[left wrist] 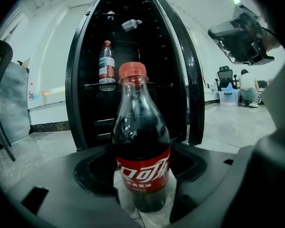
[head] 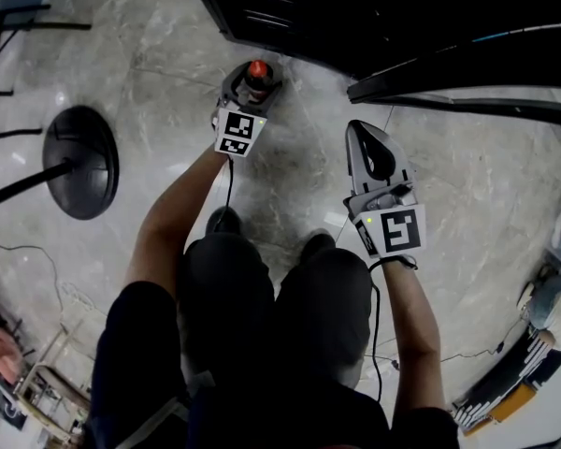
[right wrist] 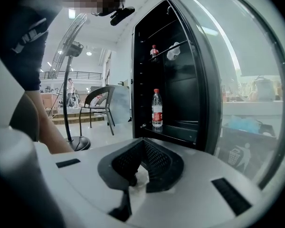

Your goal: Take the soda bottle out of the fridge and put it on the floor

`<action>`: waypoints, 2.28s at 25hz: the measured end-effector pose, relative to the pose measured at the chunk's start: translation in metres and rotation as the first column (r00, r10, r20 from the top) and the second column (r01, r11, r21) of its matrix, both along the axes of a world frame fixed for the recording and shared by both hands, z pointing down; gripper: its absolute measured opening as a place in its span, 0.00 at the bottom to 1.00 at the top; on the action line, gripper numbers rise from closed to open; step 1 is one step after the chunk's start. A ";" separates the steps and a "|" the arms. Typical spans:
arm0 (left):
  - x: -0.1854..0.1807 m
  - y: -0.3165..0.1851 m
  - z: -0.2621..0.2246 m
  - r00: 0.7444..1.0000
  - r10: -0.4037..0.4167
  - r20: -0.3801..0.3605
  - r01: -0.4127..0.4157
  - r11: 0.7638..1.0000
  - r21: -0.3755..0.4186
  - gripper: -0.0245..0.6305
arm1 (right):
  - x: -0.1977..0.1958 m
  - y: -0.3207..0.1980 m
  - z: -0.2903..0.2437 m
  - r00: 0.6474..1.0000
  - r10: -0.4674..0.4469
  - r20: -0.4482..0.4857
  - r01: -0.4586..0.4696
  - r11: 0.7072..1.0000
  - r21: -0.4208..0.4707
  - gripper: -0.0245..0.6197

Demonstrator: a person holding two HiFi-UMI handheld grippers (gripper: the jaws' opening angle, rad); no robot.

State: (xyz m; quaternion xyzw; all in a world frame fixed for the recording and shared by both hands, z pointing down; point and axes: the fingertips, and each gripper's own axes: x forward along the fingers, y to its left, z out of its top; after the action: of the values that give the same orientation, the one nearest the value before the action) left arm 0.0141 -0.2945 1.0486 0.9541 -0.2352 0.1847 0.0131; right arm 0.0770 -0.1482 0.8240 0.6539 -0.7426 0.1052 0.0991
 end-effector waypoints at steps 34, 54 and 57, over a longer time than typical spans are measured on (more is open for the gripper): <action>-0.002 0.009 -0.005 0.998 0.059 0.023 -0.060 0.996 0.072 0.56 | -0.008 -0.011 0.040 0.999 -0.029 0.015 0.030 0.999 -0.043 0.07; -0.049 0.038 -0.056 0.996 0.080 -0.038 -0.076 0.993 0.091 0.56 | -0.015 -0.012 0.050 0.999 -0.045 0.018 0.046 0.998 -0.046 0.07; -0.056 0.043 -0.068 0.995 0.079 -0.066 -0.072 0.992 0.101 0.55 | -0.017 -0.013 0.049 0.998 -0.053 0.016 0.053 0.998 -0.041 0.07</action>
State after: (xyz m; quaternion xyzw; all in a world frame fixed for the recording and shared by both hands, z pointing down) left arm -0.0421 -0.2514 0.9807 0.9678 -0.2069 0.1398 -0.0328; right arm 0.0602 -0.1609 0.8728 0.6310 -0.7581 0.1228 0.1097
